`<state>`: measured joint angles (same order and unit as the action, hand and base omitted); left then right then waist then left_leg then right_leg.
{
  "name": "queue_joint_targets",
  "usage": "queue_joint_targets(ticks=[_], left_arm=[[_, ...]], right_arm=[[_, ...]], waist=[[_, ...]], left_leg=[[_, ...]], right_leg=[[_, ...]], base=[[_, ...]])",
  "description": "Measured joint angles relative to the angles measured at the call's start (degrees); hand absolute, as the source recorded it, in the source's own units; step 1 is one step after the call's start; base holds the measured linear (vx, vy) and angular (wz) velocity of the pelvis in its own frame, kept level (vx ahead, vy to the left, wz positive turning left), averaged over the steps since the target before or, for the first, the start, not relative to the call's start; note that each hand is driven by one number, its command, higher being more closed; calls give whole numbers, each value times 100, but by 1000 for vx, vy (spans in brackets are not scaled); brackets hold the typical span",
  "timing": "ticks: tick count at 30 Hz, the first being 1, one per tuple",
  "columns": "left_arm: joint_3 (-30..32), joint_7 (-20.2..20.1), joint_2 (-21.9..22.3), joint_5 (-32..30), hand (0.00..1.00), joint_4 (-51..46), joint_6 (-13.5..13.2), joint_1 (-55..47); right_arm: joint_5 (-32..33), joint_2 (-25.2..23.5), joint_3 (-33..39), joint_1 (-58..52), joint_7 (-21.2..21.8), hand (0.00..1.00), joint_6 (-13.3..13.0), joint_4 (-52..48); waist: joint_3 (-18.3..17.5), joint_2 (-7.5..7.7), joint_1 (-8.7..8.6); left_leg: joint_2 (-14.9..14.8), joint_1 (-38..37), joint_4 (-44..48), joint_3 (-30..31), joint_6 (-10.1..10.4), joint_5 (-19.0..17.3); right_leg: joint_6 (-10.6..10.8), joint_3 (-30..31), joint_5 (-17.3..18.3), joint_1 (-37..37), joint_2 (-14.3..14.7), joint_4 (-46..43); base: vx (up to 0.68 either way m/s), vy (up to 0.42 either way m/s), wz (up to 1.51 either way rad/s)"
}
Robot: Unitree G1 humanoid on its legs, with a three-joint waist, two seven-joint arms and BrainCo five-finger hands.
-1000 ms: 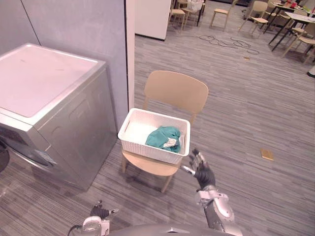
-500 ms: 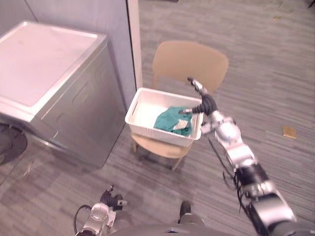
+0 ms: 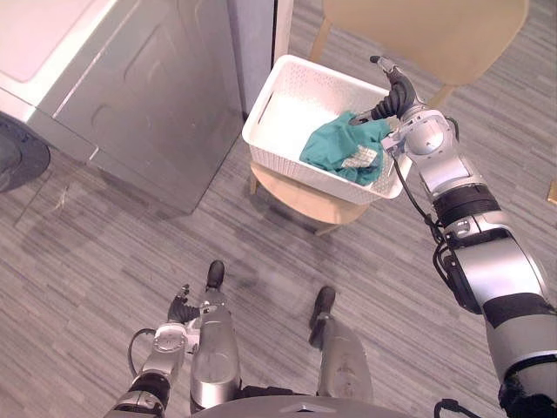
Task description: Pick up the laundry basket with both hands and put the clothes into the washing machine.
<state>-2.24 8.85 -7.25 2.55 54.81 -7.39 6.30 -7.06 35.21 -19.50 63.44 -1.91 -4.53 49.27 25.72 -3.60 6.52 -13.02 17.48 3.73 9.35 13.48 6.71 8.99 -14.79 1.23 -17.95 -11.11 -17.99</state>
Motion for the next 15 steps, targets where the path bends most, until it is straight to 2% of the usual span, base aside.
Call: queue_joint_targets(ticks=[8,11,15], left_arm=[[-7,130,2,418,0,-348,1,-14],[-151,176,263,621,0,-755,-10,-28],[-245,196,365,772,0,-1160,-63,-40]], right_arm=[[99,-5,299,139,-245,0,202,141],[113,5,299,322,-318,0,232,153],[242,37,290,444,-478,0,233,193]], waist=[[73,42,-3],[90,56,-33],[102,71,-23]], left_leg=[[104,579,-72,23,16,203],[158,838,55,21,10,211],[171,1174,247,51,4,173]], right_leg=[[-21,-19,230,-852,-246,-673],[-22,-4,233,-1095,-314,-766],[-25,-15,237,-1359,-364,-871]], base=[[-22,-36,5],[0,0,0],[0,0,0]])
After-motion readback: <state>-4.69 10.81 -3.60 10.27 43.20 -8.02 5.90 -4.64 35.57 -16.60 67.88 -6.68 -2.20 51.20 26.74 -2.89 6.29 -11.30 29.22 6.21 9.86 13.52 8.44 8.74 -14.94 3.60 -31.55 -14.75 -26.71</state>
